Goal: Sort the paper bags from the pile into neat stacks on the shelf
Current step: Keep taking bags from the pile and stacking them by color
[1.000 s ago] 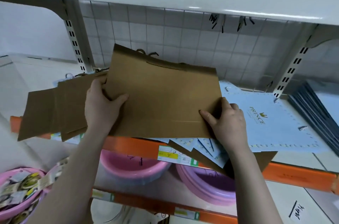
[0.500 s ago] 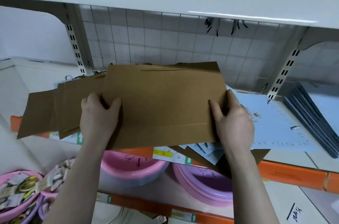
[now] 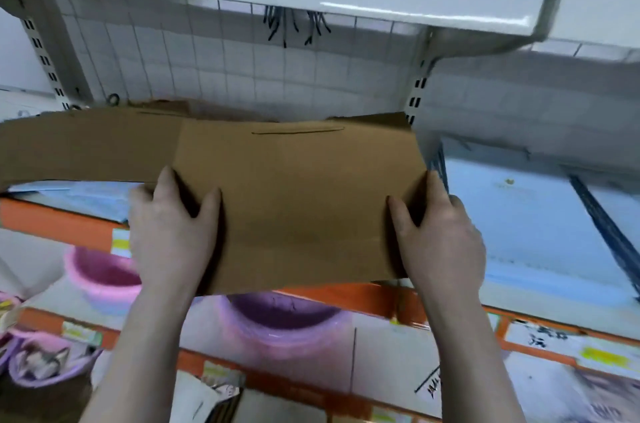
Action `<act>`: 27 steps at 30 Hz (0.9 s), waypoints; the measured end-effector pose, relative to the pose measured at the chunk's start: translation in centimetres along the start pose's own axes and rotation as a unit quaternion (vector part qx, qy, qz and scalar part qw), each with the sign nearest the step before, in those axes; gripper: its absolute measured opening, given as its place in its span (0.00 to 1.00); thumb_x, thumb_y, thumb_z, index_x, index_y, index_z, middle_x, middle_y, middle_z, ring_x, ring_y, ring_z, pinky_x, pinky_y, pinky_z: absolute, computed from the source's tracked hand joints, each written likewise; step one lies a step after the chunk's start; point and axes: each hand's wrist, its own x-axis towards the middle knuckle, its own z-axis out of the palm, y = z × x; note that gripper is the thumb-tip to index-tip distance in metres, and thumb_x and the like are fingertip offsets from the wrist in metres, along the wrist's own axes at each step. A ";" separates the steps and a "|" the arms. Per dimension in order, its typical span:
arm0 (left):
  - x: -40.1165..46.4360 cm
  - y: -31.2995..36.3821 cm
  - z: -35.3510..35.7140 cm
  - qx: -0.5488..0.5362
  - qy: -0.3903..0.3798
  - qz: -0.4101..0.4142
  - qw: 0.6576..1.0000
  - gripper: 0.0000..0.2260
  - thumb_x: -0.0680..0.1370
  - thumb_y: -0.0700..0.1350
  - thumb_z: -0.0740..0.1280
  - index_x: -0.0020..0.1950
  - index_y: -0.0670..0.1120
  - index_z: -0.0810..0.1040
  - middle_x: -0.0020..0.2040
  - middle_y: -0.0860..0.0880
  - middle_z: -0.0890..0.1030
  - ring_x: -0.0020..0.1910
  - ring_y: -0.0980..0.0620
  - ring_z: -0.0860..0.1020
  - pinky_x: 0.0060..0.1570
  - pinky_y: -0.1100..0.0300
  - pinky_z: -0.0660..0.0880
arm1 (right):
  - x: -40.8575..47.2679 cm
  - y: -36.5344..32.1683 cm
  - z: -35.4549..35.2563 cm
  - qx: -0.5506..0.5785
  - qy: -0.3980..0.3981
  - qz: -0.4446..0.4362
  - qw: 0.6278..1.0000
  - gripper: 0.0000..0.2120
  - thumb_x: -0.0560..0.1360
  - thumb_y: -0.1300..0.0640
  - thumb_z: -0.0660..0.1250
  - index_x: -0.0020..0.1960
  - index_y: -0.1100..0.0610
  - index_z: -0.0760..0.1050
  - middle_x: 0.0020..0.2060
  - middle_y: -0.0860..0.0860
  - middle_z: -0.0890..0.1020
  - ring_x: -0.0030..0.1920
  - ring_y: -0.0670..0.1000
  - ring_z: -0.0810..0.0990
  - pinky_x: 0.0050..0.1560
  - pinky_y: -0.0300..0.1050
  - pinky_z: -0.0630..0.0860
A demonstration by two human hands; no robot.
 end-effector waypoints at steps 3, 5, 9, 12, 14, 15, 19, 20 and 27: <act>-4.9 3.5 1.6 -0.009 -0.027 0.013 1.000 0.25 0.74 0.51 0.68 0.68 0.42 0.69 0.59 0.34 0.68 0.58 0.35 0.70 0.59 0.47 0.67 | 0.4 5.6 -2.9 -0.004 -0.004 0.025 1.000 0.26 0.78 0.43 0.58 0.72 0.53 0.61 0.54 0.56 0.75 0.51 0.61 0.76 0.41 0.48 0.64; -7.7 5.4 1.9 0.003 -0.039 0.018 0.999 0.26 0.74 0.51 0.68 0.69 0.44 0.69 0.59 0.34 0.68 0.58 0.36 0.70 0.58 0.47 0.68 | 0.0 8.5 -4.6 -0.007 -0.017 0.044 0.999 0.24 0.77 0.44 0.59 0.69 0.54 0.64 0.51 0.56 0.75 0.50 0.62 0.76 0.40 0.47 0.62; -11.2 9.0 2.0 -0.001 -0.029 0.041 0.999 0.26 0.74 0.51 0.68 0.70 0.44 0.68 0.59 0.35 0.69 0.59 0.36 0.69 0.58 0.47 0.67 | -0.3 12.8 -7.6 0.011 -0.002 0.043 0.999 0.23 0.77 0.44 0.60 0.68 0.54 0.65 0.50 0.56 0.76 0.49 0.61 0.76 0.39 0.46 0.61; -13.0 11.2 1.8 -0.010 -0.036 0.054 0.998 0.27 0.74 0.52 0.68 0.71 0.44 0.67 0.60 0.36 0.68 0.61 0.38 0.68 0.61 0.48 0.66 | -0.6 15.2 -9.6 0.017 0.012 0.054 0.998 0.23 0.78 0.44 0.59 0.69 0.54 0.64 0.51 0.56 0.76 0.50 0.61 0.76 0.39 0.46 0.61; -14.8 12.2 1.6 -0.012 -0.042 0.061 0.997 0.27 0.74 0.52 0.68 0.71 0.43 0.67 0.61 0.36 0.68 0.62 0.38 0.67 0.62 0.49 0.65 | -1.2 16.9 -10.5 0.019 0.012 0.054 0.998 0.24 0.78 0.45 0.59 0.69 0.54 0.64 0.52 0.57 0.76 0.51 0.61 0.76 0.41 0.46 0.62; -15.9 12.6 1.5 -0.011 -0.044 0.063 0.997 0.27 0.74 0.51 0.68 0.71 0.43 0.67 0.61 0.35 0.68 0.62 0.38 0.67 0.62 0.49 0.65 | -1.6 17.7 -10.9 0.017 0.013 0.052 0.998 0.24 0.77 0.44 0.59 0.69 0.54 0.64 0.53 0.57 0.76 0.51 0.60 0.76 0.41 0.46 0.62; -20.6 13.3 1.1 0.009 -0.053 0.049 0.997 0.27 0.74 0.52 0.68 0.70 0.44 0.68 0.60 0.35 0.68 0.61 0.37 0.68 0.62 0.46 0.66 | -4.4 21.0 -12.8 -0.011 0.000 0.055 0.998 0.27 0.78 0.44 0.59 0.72 0.55 0.61 0.57 0.57 0.75 0.53 0.60 0.76 0.41 0.45 0.61; -21.9 13.3 1.1 0.012 -0.050 0.051 0.997 0.27 0.74 0.52 0.68 0.70 0.44 0.68 0.60 0.35 0.68 0.61 0.37 0.69 0.64 0.45 0.66 | -5.4 21.8 -13.3 -0.018 -0.004 0.056 0.998 0.27 0.78 0.43 0.58 0.72 0.54 0.61 0.57 0.56 0.74 0.53 0.60 0.76 0.41 0.45 0.62; -31.1 15.0 1.0 0.052 -0.083 0.027 0.995 0.27 0.74 0.53 0.68 0.70 0.45 0.68 0.58 0.35 0.69 0.60 0.36 0.68 0.56 0.45 0.68 | -13.4 28.1 -17.3 -0.073 -0.064 0.059 0.994 0.31 0.78 0.43 0.57 0.75 0.55 0.54 0.63 0.56 0.70 0.59 0.56 0.74 0.51 0.47 0.72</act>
